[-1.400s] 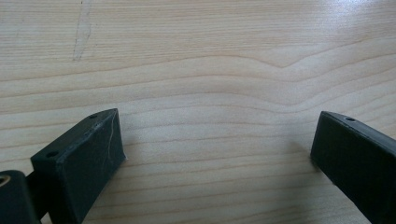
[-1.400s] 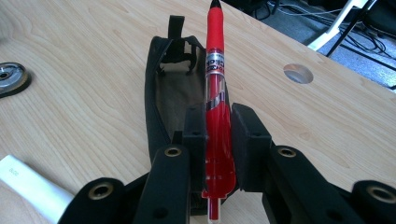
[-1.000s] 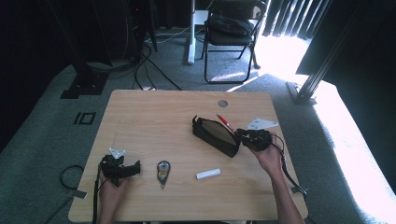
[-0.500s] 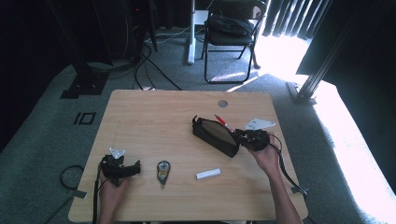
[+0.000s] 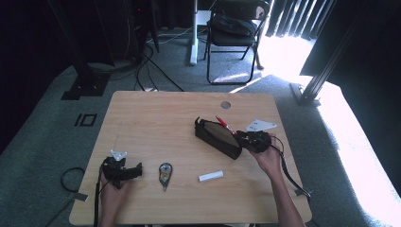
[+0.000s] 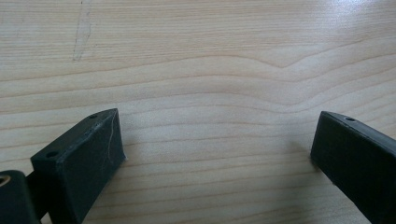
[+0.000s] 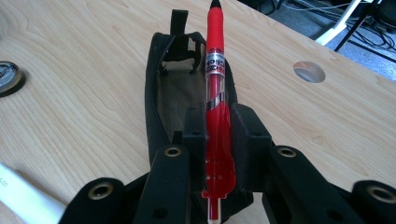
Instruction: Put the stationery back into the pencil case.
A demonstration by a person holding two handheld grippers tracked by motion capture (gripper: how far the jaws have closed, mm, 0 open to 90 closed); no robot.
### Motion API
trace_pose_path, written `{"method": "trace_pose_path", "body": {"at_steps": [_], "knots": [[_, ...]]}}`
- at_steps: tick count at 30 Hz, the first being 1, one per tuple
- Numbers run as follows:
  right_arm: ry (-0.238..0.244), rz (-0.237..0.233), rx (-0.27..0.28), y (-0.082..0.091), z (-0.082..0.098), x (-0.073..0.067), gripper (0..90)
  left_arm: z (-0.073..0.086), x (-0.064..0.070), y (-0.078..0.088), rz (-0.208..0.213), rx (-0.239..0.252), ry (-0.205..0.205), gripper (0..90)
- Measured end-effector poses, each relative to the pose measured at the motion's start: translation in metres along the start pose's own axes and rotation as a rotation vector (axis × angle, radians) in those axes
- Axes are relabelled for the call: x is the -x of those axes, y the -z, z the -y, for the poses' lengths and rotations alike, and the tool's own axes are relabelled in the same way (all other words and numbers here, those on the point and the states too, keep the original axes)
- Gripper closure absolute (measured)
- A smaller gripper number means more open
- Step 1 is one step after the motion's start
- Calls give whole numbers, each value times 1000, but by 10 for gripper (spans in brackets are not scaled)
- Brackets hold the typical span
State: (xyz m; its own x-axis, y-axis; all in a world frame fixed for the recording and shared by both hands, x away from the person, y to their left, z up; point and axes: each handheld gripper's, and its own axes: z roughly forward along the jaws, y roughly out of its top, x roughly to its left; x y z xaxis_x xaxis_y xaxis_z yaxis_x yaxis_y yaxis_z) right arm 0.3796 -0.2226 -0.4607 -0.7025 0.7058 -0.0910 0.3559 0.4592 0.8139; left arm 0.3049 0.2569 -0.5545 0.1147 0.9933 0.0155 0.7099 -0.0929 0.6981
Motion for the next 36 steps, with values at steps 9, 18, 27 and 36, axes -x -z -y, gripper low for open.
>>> {"method": "trace_pose_path", "body": {"at_steps": [9,18,27,36], "knots": [[8,-6,-8,-6,-2,-2,765,0,0,0,0,0,0,25],[4,-10,-16,-10,-2,-2,765,0,0,0,0,0,0,26],[5,-13,-33,-17,-1,-2,764,0,0,0,0,0,0,26],[11,-24,-44,-21,-1,-4,764,0,0,0,0,0,0,26]]}}
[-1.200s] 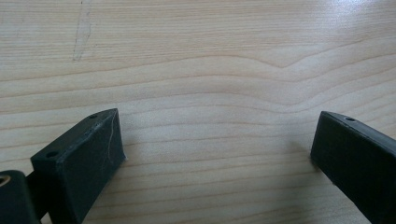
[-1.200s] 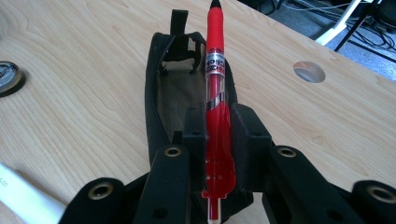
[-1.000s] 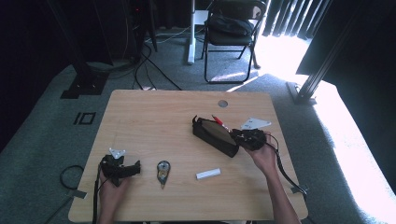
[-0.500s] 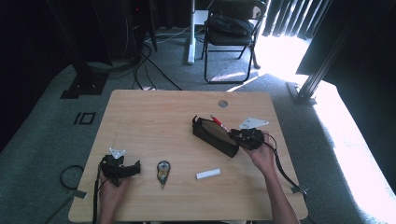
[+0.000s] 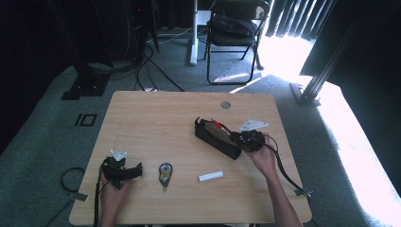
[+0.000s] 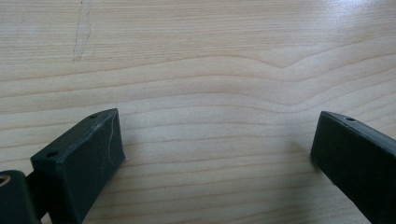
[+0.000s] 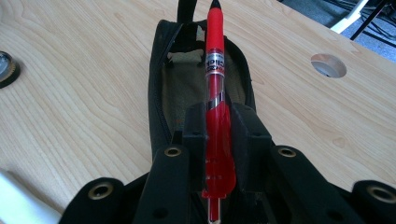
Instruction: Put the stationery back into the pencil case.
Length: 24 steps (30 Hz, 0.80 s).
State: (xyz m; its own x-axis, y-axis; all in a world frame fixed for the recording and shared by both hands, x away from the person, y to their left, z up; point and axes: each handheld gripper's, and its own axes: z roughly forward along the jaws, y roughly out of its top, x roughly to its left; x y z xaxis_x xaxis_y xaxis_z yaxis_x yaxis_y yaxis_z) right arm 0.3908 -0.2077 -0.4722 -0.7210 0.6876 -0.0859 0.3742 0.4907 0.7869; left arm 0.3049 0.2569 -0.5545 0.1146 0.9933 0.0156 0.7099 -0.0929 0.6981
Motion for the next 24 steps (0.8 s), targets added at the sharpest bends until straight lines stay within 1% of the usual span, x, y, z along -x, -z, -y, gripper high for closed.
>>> {"method": "trace_pose_path", "body": {"at_steps": [15,18,24], "knots": [[6,-13,-12,-8,-1,-2,765,0,0,0,0,0,0,26],[13,-19,-20,-10,-1,-3,765,0,0,0,0,0,0,25],[26,-21,-21,-12,-4,-5,765,0,0,0,0,0,0,26]]}}
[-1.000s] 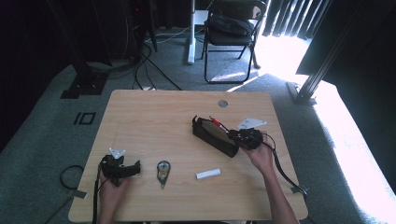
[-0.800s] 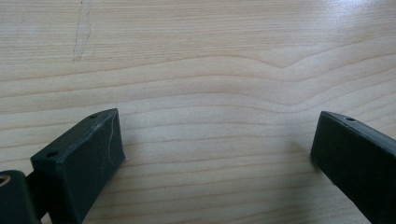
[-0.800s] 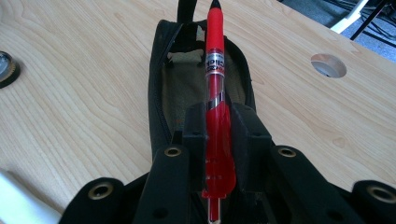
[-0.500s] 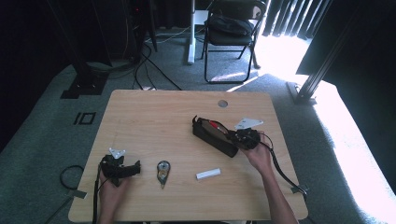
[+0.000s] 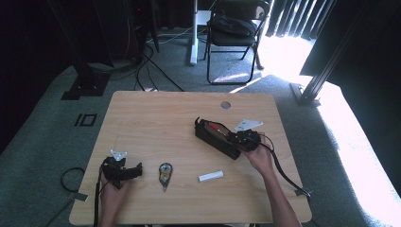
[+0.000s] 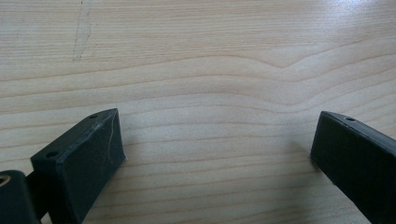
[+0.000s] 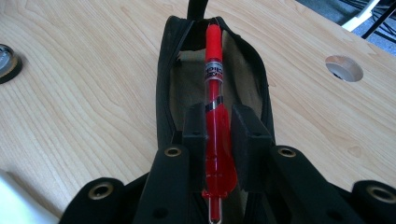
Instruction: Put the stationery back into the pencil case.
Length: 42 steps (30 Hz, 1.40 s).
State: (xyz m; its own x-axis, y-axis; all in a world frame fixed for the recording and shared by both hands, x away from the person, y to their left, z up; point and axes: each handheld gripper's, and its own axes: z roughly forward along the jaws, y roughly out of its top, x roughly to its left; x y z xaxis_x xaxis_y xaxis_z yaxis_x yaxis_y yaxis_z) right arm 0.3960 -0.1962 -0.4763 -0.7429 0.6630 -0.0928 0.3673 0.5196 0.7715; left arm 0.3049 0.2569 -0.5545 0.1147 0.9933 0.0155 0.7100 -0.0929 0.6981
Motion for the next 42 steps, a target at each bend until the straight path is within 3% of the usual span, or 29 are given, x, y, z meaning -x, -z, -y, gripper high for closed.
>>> {"method": "trace_pose_path", "body": {"at_steps": [11,23,42], "knots": [[-9,0,-28,-9,-1,1,765,0,0,0,0,0,0,26],[-15,18,-18,-9,-1,2,732,0,0,0,0,0,0,26],[-11,15,14,7,0,-2,650,0,0,0,0,0,0,26]]}}
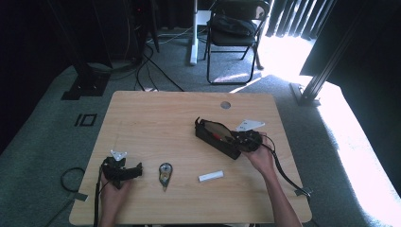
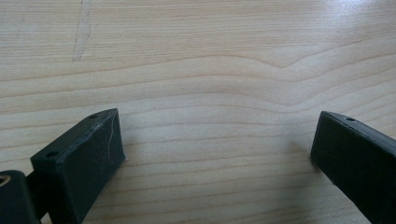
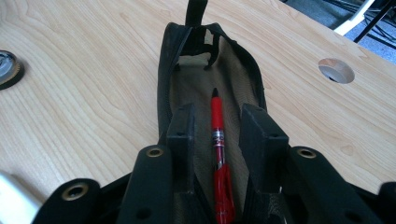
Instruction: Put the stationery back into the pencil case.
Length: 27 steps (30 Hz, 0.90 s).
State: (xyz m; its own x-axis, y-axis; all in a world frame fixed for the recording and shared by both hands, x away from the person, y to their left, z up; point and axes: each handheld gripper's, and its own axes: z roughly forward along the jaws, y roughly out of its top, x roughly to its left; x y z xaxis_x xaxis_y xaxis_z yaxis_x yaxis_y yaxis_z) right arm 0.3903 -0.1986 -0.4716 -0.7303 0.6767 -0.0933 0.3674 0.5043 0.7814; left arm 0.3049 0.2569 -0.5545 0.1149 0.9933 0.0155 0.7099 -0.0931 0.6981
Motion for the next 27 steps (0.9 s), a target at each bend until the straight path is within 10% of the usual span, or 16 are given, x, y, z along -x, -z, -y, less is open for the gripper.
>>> {"method": "trace_pose_path", "body": {"at_steps": [27], "knots": [[27,-26,32,13,5,-18,626,0,0,0,0,0,0,26]]}}
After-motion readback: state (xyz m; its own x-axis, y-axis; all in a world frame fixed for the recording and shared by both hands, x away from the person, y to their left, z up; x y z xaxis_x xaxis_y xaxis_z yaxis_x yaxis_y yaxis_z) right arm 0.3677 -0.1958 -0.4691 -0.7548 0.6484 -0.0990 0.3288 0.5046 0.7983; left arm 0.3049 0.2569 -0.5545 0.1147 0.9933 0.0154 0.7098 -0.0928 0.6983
